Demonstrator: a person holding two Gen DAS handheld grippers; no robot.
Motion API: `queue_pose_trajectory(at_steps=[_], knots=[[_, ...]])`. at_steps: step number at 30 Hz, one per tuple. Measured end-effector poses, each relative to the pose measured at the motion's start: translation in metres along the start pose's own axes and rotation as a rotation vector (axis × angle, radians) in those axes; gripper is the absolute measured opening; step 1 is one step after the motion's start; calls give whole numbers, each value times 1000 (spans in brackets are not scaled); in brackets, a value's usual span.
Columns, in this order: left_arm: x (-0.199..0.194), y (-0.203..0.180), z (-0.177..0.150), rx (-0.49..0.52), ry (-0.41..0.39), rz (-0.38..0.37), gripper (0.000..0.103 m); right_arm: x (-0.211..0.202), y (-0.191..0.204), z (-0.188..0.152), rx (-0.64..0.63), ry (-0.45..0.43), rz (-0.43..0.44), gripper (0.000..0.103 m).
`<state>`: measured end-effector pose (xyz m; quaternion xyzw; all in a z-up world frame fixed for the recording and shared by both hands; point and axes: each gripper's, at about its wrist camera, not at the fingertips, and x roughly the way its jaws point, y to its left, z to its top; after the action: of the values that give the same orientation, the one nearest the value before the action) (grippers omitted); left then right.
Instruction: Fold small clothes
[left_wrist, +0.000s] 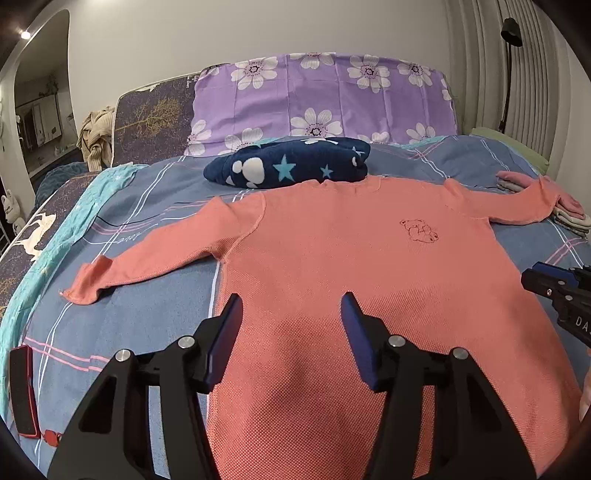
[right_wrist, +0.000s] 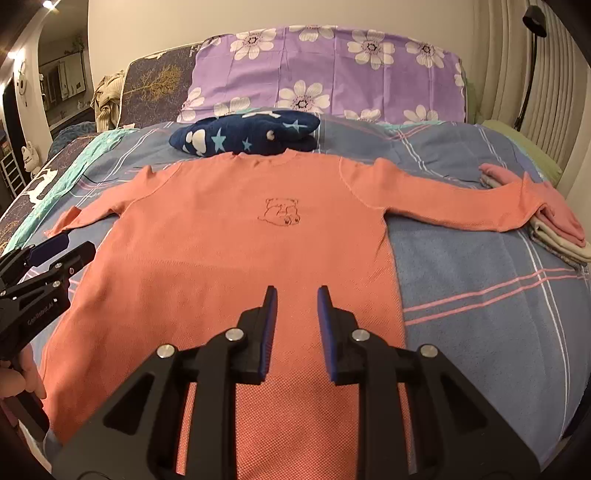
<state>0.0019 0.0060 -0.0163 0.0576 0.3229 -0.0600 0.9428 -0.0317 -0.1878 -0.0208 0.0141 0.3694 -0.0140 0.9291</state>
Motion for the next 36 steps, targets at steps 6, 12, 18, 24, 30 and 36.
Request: queue_pose_trajectory(at_steps=[6,12,18,24,30,36], knots=[[0,1,-2,-13,0,-6,57,-4,1,-2,1,-19,7,22],[2,4,-4,-32,8,-21,61,-8,-4,-2,23,-38,8,37],[0,2,-2,-22,-14,-55,76,-12,-6,2,36,-63,16,46],[-2,-1,-1,-7,-24,-67,87,-14,-6,5,49,-70,38,53],[0,4,-2,-17,-21,-68,90,-7,-8,5,76,-22,59,56],[2,6,-3,-19,-14,-72,90,-3,-7,5,71,-2,53,59]])
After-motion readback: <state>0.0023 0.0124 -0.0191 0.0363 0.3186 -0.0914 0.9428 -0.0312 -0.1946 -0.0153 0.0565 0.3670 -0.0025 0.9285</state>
